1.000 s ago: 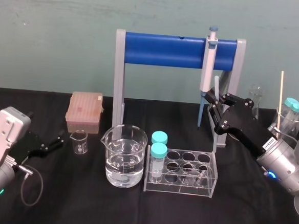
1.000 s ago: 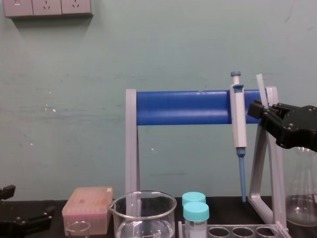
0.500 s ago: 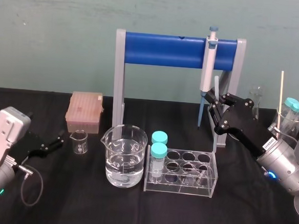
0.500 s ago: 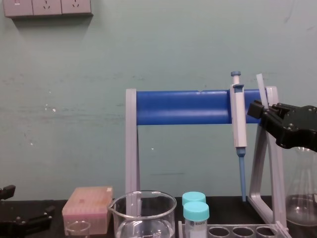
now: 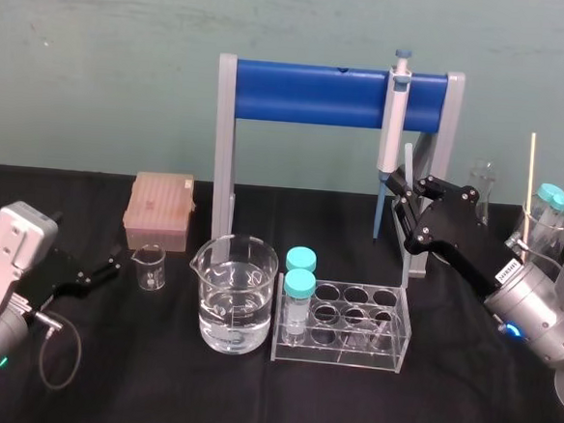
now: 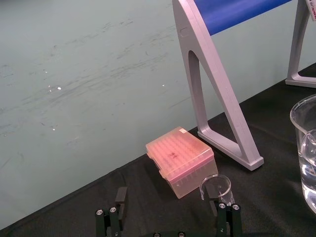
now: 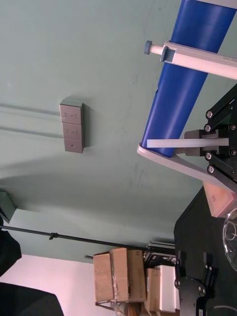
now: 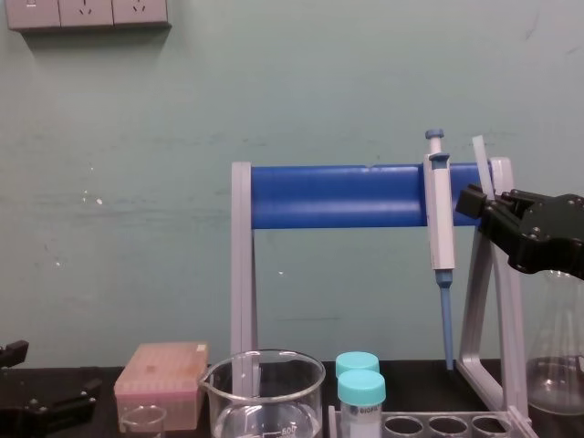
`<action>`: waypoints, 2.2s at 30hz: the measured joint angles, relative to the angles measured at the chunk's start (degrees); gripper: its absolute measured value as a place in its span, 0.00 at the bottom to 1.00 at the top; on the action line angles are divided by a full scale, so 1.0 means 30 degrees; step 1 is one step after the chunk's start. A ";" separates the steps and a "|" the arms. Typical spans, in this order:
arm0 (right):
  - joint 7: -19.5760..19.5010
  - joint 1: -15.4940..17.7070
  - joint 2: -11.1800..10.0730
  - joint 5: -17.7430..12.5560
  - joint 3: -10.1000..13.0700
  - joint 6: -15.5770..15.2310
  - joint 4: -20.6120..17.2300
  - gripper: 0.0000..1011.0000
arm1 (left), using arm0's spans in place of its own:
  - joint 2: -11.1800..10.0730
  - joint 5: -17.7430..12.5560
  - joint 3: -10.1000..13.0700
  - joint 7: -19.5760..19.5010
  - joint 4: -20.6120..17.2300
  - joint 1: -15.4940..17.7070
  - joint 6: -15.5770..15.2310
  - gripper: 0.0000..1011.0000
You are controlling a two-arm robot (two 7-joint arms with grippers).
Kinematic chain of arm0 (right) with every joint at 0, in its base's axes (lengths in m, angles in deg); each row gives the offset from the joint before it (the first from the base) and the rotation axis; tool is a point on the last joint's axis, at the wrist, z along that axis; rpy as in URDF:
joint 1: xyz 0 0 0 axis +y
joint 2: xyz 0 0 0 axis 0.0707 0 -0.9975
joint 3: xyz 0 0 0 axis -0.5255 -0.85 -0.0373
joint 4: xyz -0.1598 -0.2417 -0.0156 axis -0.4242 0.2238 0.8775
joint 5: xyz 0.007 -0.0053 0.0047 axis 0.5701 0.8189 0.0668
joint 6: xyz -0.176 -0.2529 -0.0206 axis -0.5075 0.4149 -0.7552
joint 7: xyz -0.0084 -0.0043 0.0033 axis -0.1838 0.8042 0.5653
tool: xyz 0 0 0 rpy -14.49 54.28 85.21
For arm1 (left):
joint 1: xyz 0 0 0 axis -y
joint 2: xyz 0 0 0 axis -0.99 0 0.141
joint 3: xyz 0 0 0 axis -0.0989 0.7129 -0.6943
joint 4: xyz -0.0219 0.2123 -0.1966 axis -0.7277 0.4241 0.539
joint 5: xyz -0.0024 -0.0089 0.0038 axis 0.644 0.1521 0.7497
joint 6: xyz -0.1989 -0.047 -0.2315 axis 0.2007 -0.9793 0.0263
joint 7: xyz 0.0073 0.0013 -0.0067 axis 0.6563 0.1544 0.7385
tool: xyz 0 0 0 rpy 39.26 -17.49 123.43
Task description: Pick up the stirring rod with one hand, then place it down.
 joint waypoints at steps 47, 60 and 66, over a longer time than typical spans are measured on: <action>0.1025 0.0422 -0.0138 -0.0653 -0.0616 -0.1167 -0.0038 0.07 | 0.0000 0.0001 0.0001 0.0000 0.0000 -0.0001 0.0000 0.99; 0.1182 0.0309 -0.0123 -0.1017 -0.0751 -0.1536 0.0551 0.07 | 0.0000 0.0001 0.0000 0.0000 0.0000 -0.0002 0.0000 0.99; 0.1280 0.0171 -0.0081 -0.1128 -0.0852 -0.1641 0.0954 0.07 | 0.0000 0.0001 0.0001 0.0000 0.0000 0.0000 0.0000 0.99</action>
